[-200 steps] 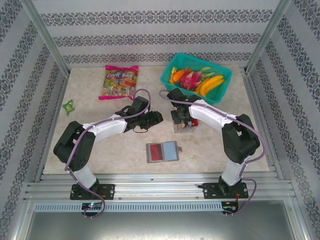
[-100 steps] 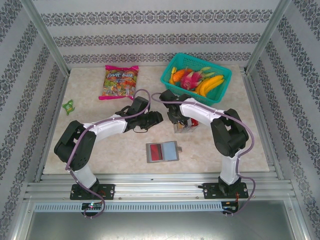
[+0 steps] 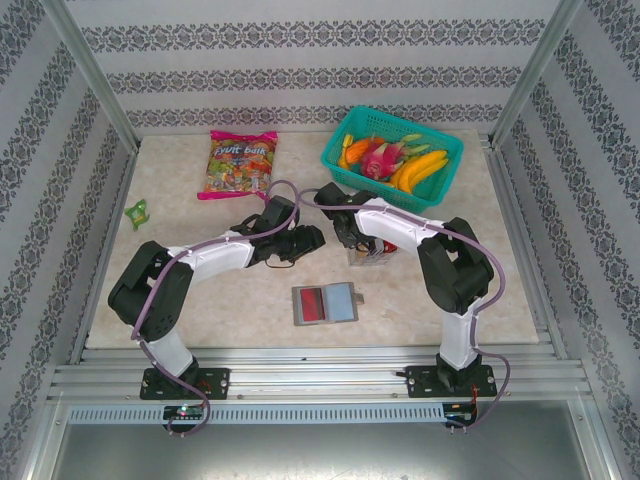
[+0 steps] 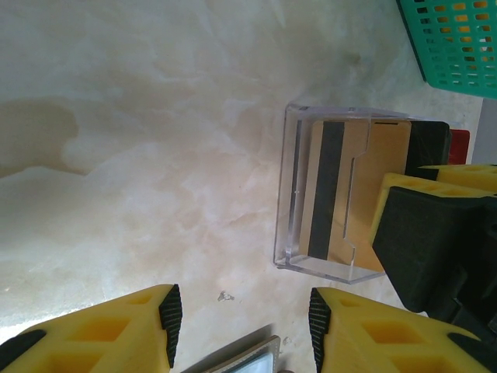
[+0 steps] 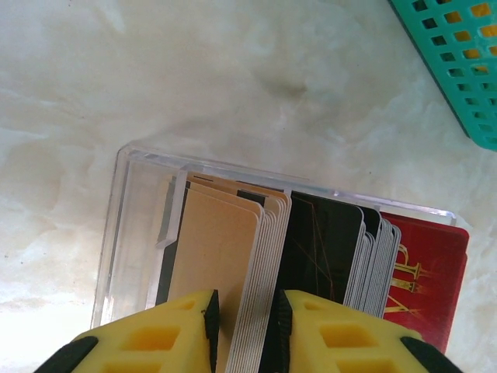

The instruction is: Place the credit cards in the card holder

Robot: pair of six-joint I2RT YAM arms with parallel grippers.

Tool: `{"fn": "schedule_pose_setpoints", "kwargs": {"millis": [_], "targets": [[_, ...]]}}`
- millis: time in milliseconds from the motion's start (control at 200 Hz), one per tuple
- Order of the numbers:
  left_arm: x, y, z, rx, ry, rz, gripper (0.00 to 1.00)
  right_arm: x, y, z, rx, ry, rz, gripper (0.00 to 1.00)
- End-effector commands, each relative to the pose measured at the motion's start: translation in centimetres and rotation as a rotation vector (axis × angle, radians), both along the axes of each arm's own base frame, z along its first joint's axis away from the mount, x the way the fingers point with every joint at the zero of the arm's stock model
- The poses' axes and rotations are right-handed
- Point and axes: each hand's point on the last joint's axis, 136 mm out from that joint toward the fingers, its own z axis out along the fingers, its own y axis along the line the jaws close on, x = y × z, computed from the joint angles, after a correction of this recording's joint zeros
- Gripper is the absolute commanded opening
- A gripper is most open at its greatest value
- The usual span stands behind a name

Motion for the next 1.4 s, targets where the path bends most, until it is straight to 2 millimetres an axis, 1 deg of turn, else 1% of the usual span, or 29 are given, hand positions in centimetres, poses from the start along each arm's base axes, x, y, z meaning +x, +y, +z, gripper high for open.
{"fn": "schedule_pose_setpoints", "kwargs": {"millis": [0,50,200,250,285,440,500,645,729,779,814,909,1114,1264,1394], "targets": [[0.6,0.3,0.5,-0.020,-0.017,0.018,0.50,-0.4,-0.6,1.3,-0.045,-0.025,0.016,0.27],[0.5,0.4,0.4,-0.020,-0.015,0.019,0.50,-0.5,-0.7,1.2,-0.046,-0.020,0.015,0.24],[0.5,0.3,0.5,-0.022,-0.016,0.017,0.50,-0.6,-0.6,1.0,-0.050,-0.017,0.019,0.24],[0.5,0.3,0.5,-0.023,-0.017,0.018,0.50,-0.6,-0.6,1.1,-0.049,-0.018,0.021,0.18],[0.5,0.3,0.5,-0.024,-0.016,0.018,0.50,-0.6,-0.5,1.1,-0.048,-0.018,0.024,0.17],[0.5,0.3,0.5,-0.024,-0.015,0.016,0.50,-0.5,-0.5,2.0,-0.048,-0.037,0.027,0.15],[0.6,0.2,0.5,-0.025,-0.017,0.017,0.50,-0.4,-0.5,2.3,-0.042,-0.042,0.031,0.11],[0.6,0.1,0.4,-0.029,-0.014,0.013,0.50,-0.4,-0.5,2.7,-0.044,-0.050,0.034,0.10],[0.6,0.0,0.5,-0.032,-0.014,0.010,0.50,-0.6,-0.5,2.9,-0.036,-0.047,0.035,0.07],[0.6,0.0,0.5,-0.033,-0.014,0.009,0.50,-0.7,-0.3,2.9,-0.018,-0.043,0.034,0.03],[0.6,0.0,0.5,-0.036,-0.014,0.008,0.50,-0.8,-0.2,2.9,0.003,-0.035,0.032,0.00],[0.6,-0.1,0.8,-0.042,-0.021,0.004,0.50,-1.1,0.3,3.3,0.081,-0.035,0.019,0.00],[0.6,-0.4,1.2,-0.056,-0.027,-0.006,0.50,-1.6,1.6,4.0,0.390,0.007,-0.052,0.00],[0.7,-0.9,1.8,-0.086,-0.040,-0.024,0.50,-1.6,1.6,4.3,0.521,0.014,-0.108,0.00],[0.8,-1.5,2.6,-0.122,-0.069,-0.049,0.51,-1.5,1.6,5.7,0.631,-0.013,-0.133,0.00]]}}
